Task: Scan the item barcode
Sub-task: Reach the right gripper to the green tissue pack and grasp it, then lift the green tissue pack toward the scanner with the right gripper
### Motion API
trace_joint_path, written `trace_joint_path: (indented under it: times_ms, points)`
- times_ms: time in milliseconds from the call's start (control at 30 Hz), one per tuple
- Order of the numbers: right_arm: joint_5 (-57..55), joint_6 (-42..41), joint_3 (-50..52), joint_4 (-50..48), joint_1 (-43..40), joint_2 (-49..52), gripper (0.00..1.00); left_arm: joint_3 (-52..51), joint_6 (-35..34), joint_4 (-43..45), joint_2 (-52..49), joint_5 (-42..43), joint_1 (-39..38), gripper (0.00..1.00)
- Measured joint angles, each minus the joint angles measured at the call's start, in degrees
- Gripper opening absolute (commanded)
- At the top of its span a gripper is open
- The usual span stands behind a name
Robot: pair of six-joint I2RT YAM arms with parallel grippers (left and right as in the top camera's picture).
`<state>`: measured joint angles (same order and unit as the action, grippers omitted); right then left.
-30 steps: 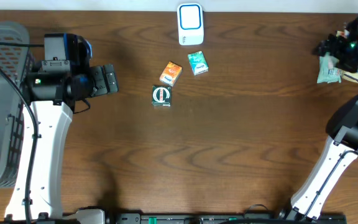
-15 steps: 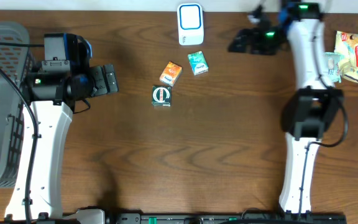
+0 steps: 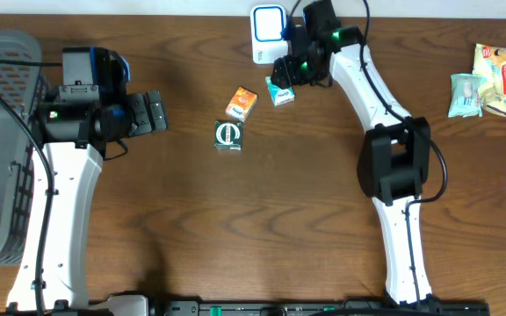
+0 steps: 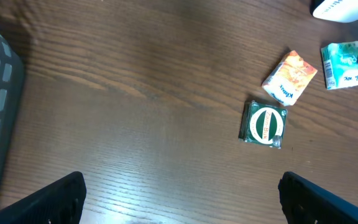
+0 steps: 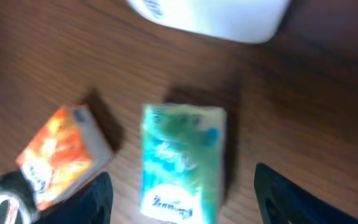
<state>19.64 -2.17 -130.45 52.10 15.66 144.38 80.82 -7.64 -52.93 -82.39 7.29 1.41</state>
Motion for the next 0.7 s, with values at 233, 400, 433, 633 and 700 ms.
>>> trace_joint_path:
  times_ms: [233,400,433,633,700]
  points:
    - [5.1,-3.1,6.2,-5.8,-1.9,0.0,0.46,0.0,0.0,0.0,0.0,0.0,0.0,0.97]
    - [8.7,-4.7,10.2,-7.8,-1.9,0.0,0.04,0.0,0.0,0.0,0.0,0.0,0.0,0.98]
    - [9.5,-5.0,10.2,-7.9,-1.9,0.0,0.01,0.0,0.0,0.0,0.0,0.0,0.0,0.97]
    - [16.6,-5.0,10.3,-7.6,-2.3,0.0,0.01,0.0,0.0,0.0,0.0,0.0,0.0,0.98]
    - [20.5,-5.0,10.3,-7.5,-2.6,-0.1,0.01,0.0,0.0,0.0,0.0,0.0,0.0,0.98]
